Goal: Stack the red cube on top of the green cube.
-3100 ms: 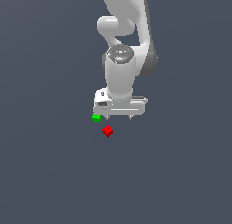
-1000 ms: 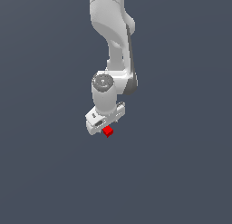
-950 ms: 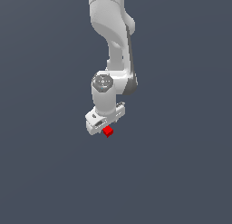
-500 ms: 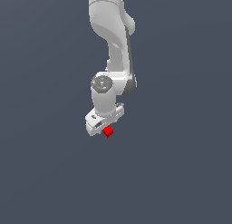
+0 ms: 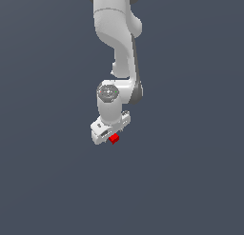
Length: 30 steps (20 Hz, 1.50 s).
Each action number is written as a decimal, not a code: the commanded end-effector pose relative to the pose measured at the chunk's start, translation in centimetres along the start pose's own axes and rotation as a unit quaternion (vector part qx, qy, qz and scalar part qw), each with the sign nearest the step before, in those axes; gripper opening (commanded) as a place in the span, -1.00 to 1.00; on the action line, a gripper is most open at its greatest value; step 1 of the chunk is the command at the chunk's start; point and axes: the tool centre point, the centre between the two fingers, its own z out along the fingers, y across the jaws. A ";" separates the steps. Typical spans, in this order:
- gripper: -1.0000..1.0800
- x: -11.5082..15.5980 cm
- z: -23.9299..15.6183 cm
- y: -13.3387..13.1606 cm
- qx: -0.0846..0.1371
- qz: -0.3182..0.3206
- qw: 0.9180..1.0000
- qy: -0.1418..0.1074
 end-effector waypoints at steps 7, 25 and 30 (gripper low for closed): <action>0.92 0.0 2.9 0.0 0.000 0.000 1.000 0.000; -1.00 0.0 1.8 0.0 0.000 0.000 1.000 0.000; -1.00 -0.1 -0.8 -0.1 0.000 0.000 1.000 0.000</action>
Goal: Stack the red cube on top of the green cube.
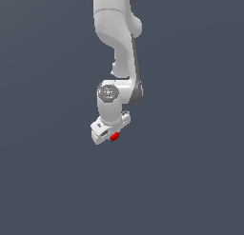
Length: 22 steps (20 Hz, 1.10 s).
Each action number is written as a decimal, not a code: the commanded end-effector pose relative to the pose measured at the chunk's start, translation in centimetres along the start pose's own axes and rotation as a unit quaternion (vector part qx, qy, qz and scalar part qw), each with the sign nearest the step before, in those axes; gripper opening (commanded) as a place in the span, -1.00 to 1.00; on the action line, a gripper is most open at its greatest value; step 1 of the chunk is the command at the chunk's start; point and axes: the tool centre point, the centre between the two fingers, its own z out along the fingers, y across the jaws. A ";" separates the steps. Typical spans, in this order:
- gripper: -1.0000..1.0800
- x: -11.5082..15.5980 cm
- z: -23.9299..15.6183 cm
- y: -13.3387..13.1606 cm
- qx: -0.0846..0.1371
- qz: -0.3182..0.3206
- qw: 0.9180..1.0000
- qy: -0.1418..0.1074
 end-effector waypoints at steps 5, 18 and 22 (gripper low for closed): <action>-1.00 0.0 -4.5 0.0 -0.001 0.000 1.000 0.001; -1.00 -0.1 -7.0 0.0 -0.001 0.000 1.000 0.001; -1.00 -1.0 -6.6 0.0 -0.001 0.000 1.000 0.001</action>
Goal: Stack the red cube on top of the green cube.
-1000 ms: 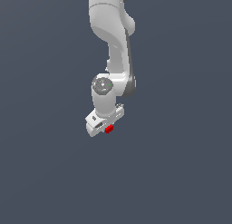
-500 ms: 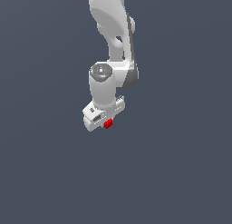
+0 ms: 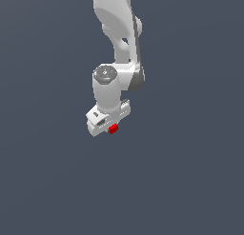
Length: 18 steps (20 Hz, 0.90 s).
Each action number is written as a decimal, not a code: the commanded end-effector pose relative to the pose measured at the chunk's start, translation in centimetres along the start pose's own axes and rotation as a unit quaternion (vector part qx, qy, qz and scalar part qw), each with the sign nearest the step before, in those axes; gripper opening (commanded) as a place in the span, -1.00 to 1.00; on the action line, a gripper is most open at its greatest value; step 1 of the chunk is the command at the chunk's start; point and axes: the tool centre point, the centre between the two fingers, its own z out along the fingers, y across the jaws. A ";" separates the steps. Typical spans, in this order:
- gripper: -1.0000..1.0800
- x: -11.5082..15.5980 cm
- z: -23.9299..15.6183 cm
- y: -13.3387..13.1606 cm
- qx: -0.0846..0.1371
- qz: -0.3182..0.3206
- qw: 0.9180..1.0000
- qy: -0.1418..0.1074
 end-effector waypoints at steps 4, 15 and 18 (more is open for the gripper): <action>-1.00 -2.1 1.0 -0.1 0.000 0.000 1.000 0.000; -1.00 -9.1 4.4 -0.3 0.000 0.001 1.000 0.000; -1.00 -10.2 4.9 -0.3 0.000 0.001 1.000 0.000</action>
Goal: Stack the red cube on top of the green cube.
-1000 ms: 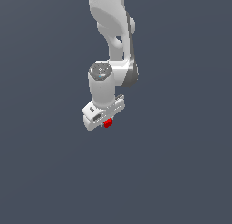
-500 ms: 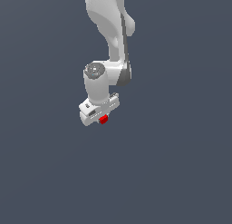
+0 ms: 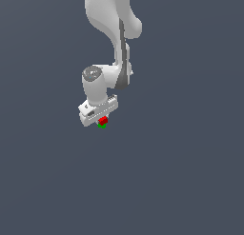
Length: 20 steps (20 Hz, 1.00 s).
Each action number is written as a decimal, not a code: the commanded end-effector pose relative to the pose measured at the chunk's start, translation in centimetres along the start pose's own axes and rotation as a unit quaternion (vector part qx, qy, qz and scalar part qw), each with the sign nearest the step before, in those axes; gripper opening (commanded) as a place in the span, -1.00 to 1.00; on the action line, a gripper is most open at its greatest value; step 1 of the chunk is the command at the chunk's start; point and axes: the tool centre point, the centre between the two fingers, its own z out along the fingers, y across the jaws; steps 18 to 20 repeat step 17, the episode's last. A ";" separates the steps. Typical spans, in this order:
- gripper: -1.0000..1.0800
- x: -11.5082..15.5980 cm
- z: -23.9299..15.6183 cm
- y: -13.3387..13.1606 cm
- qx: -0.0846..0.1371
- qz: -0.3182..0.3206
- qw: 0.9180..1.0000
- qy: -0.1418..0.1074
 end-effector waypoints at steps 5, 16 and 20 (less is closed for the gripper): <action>-1.00 -1.2 0.6 0.1 -0.001 0.000 1.000 0.000; 0.92 -1.2 0.6 0.1 -0.001 0.000 1.000 0.000; 0.92 -1.2 0.6 0.1 -0.001 0.000 1.000 0.000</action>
